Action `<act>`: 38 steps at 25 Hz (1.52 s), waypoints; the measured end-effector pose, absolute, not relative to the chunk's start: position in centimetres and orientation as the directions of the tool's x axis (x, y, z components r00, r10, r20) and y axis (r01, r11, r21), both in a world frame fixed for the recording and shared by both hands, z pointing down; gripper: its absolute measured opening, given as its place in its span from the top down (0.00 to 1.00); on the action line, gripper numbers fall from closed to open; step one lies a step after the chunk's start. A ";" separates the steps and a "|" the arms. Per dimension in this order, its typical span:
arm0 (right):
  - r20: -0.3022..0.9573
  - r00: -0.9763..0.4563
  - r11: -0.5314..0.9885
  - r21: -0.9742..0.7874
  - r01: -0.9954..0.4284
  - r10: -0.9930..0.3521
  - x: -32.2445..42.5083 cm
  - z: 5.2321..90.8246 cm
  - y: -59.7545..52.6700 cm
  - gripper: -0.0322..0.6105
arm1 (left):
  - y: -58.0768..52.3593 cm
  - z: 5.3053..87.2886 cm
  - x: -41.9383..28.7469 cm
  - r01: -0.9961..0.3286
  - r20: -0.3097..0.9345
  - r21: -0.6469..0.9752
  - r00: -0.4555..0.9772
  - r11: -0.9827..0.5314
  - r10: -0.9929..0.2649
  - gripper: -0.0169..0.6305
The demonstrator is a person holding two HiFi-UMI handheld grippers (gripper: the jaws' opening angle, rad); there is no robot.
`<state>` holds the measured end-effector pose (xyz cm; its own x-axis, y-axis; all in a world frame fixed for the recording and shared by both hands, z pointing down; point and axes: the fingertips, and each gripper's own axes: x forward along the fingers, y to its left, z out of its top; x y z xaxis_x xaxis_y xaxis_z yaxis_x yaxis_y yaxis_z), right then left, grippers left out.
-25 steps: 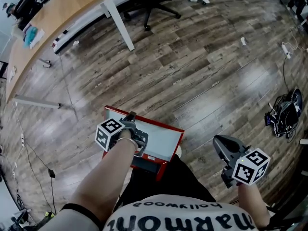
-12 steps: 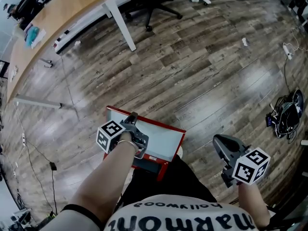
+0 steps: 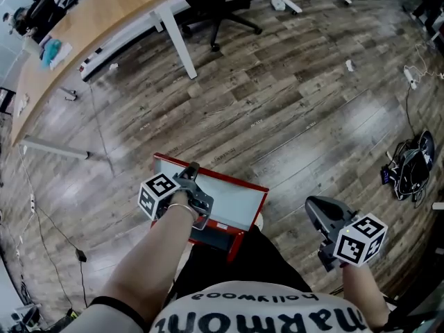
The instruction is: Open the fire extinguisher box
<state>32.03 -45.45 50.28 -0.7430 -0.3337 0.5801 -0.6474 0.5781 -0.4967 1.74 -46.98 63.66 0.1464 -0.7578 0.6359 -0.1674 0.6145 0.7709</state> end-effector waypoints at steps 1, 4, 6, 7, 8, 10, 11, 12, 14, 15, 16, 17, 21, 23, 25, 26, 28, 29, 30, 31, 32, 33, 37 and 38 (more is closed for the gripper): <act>0.582 -0.741 0.579 -0.493 -0.649 -0.335 32.0 50.2 -45.2 0.93 | -46.8 63.5 1.8 -0.163 0.633 0.773 0.147 0.613 -0.760 0.81; 0.588 -0.729 0.584 -0.472 -0.660 -0.349 31.9 49.4 -44.3 0.93 | -45.7 63.0 1.8 -0.141 0.633 0.774 0.158 0.617 -0.758 0.81; 0.585 -0.720 0.585 -0.454 -0.672 -0.374 31.5 48.4 -43.6 0.93 | -44.8 62.4 1.6 -0.139 0.629 0.777 0.172 0.614 -0.758 0.81; 0.582 -0.714 0.583 -0.445 -0.680 -0.390 31.4 47.9 -43.1 0.93 | -44.3 62.1 1.6 -0.141 0.623 0.782 0.185 0.607 -0.760 0.81; 0.578 -0.707 0.580 -0.435 -0.689 -0.407 31.2 47.4 -42.5 0.93 | -43.7 61.8 1.6 -0.144 0.613 0.790 0.203 0.595 -0.764 0.81; 0.573 -0.689 0.573 -0.410 -0.710 -0.444 30.4 46.6 -41.0 0.93 | -42.7 60.8 1.5 -0.151 0.578 0.816 0.251 0.558 -0.777 0.81; 0.568 -0.679 0.567 -0.398 -0.721 -0.465 29.8 46.2 -40.1 0.93 | -42.2 60.1 1.5 -0.156 0.551 0.834 0.287 0.529 -0.783 0.81; 0.561 -0.670 0.560 -0.389 -0.731 -0.485 29.1 45.7 -39.2 0.93 | -41.9 59.1 1.6 -0.163 0.519 0.854 0.334 0.493 -0.787 0.81; 0.553 -0.658 0.554 -0.372 -0.744 -0.512 27.4 44.9 -37.1 0.93 | -41.1 56.5 1.7 -0.175 0.438 0.898 0.429 0.403 -0.790 0.83; 0.556 -0.653 0.561 -0.358 -0.747 -0.514 26.4 44.5 -36.0 0.93 | -40.6 54.9 1.5 -0.171 0.391 0.920 0.462 0.352 -0.796 0.85; 0.566 -0.647 0.574 -0.336 -0.747 -0.511 25.4 44.3 -34.8 0.93 | -40.0 53.3 1.2 -0.158 0.341 0.940 0.484 0.302 -0.806 0.88; 0.577 -0.640 0.592 -0.306 -0.745 -0.507 24.3 44.1 -33.7 0.93 | -39.2 51.7 0.8 -0.144 0.293 0.956 0.501 0.256 -0.814 0.89; 0.577 -0.618 0.640 -0.202 -0.741 -0.533 19.9 42.4 -29.9 0.93 | -35.8 45.4 -1.3 -0.142 0.112 0.989 0.573 0.036 -0.812 0.89; 0.554 -0.612 0.623 -0.201 -0.756 -0.564 18.2 41.5 -28.2 0.93 | -33.3 40.9 -1.5 -0.092 -0.053 0.985 0.635 -0.144 -0.771 0.90; 0.530 -0.608 0.598 -0.218 -0.771 -0.591 16.7 40.8 -26.6 0.93 | -30.0 37.6 -1.8 -0.110 -0.130 0.952 0.701 -0.287 -0.701 0.91; 0.521 -0.608 0.590 -0.226 -0.775 -0.600 16.0 40.4 -25.9 0.93 | -28.3 36.8 -2.4 -0.186 -0.106 0.918 0.736 -0.351 -0.668 0.91; 0.504 -0.611 0.586 -0.232 -0.776 -0.610 14.7 39.2 -24.8 0.93 | -25.3 35.5 -3.8 -0.360 -0.017 0.803 0.783 -0.475 -0.622 0.91; 0.493 -0.615 0.590 -0.229 -0.775 -0.615 14.1 38.5 -24.2 0.93 | -24.0 34.9 -4.5 -0.422 0.024 0.747 0.788 -0.513 -0.615 0.91; 0.482 -0.618 0.594 -0.224 -0.772 -0.621 13.7 37.6 -23.7 0.94 | -22.9 34.4 -5.2 -0.476 0.060 0.698 0.784 -0.536 -0.618 0.91; 0.469 -0.621 0.599 -0.218 -0.771 -0.628 13.3 36.8 -23.2 0.93 | -22.0 34.0 -5.8 -0.524 0.093 0.651 0.774 -0.550 -0.627 0.91; 0.458 -0.622 0.601 -0.212 -0.771 -0.635 13.1 36.1 -22.7 0.94 | -21.3 33.7 -6.5 -0.566 0.123 0.607 0.761 -0.559 -0.637 0.91; 0.451 -0.621 0.601 -0.208 -0.771 -0.641 13.1 35.6 -22.2 0.93 | -20.6 33.6 -6.9 -0.600 0.151 0.568 0.749 -0.564 -0.645 0.91; 0.440 -0.619 0.600 -0.202 -0.774 -0.651 13.3 34.5 -20.8 0.94 | -19.2 33.5 -7.5 -0.679 0.235 0.443 0.719 -0.586 -0.654 0.91; 0.438 -0.619 0.602 -0.197 -0.774 -0.652 13.4 34.3 -20.6 0.93 | -19.3 33.4 -7.4 -0.691 0.243 0.415 0.711 -0.592 -0.660 0.91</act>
